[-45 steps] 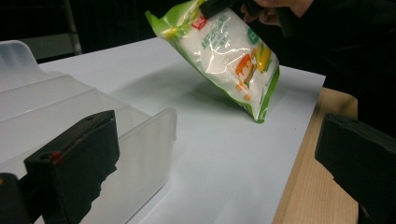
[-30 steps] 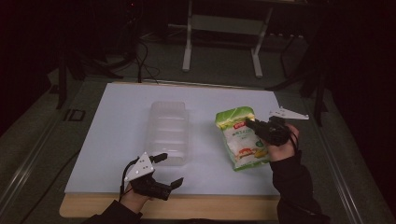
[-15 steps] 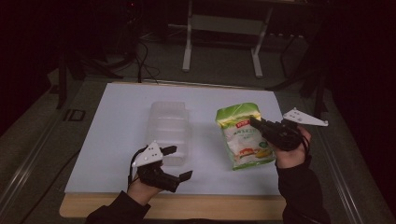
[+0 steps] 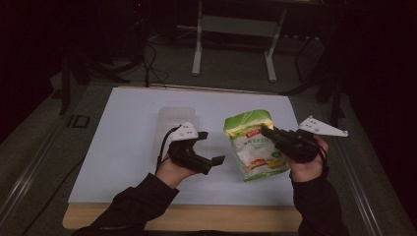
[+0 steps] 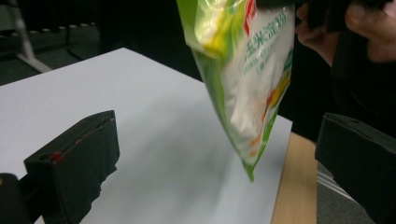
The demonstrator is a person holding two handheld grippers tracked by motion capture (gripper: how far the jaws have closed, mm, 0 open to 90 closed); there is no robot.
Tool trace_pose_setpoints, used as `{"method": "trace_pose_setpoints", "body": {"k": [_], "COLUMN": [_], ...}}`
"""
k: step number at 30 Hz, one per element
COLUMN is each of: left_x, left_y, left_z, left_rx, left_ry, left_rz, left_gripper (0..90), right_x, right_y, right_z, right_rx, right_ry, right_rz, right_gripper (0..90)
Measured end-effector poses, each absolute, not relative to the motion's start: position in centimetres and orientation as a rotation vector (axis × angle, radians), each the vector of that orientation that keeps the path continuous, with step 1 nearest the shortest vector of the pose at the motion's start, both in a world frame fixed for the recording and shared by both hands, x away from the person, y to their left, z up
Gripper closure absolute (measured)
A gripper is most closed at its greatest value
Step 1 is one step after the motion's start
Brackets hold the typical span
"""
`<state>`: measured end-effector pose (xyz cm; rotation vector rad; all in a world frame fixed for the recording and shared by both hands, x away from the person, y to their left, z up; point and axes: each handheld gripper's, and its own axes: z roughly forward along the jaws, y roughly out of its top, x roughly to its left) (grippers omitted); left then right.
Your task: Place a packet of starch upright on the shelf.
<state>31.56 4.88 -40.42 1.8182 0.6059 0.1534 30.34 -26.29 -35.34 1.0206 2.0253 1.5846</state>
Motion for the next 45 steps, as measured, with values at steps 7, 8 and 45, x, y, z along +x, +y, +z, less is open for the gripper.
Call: {"method": "trace_pose_setpoints", "body": {"k": [7, 8, 45], "left_x": [33.2, 33.4, 35.1], "left_y": [3.0, 2.8, 1.3], "left_z": [-40.1, -40.2, -38.3], "left_rx": [1.795, 1.797, 1.930], "left_ry": [0.605, 0.604, 0.460], "left_rz": [0.110, 0.096, 0.048], "left_gripper": [6.0, 9.4, 81.6], "right_x": [30.4, 30.4, 30.4], "right_y": [-25.7, -25.6, -25.1], "right_z": [-35.4, -35.4, -35.7], "right_rx": [1.007, 1.004, 0.958], "right_ry": [2.038, 2.041, 2.059], "right_rz": [1.591, 1.591, 1.663], "right_gripper": [81.9, 81.8, 82.2]}}
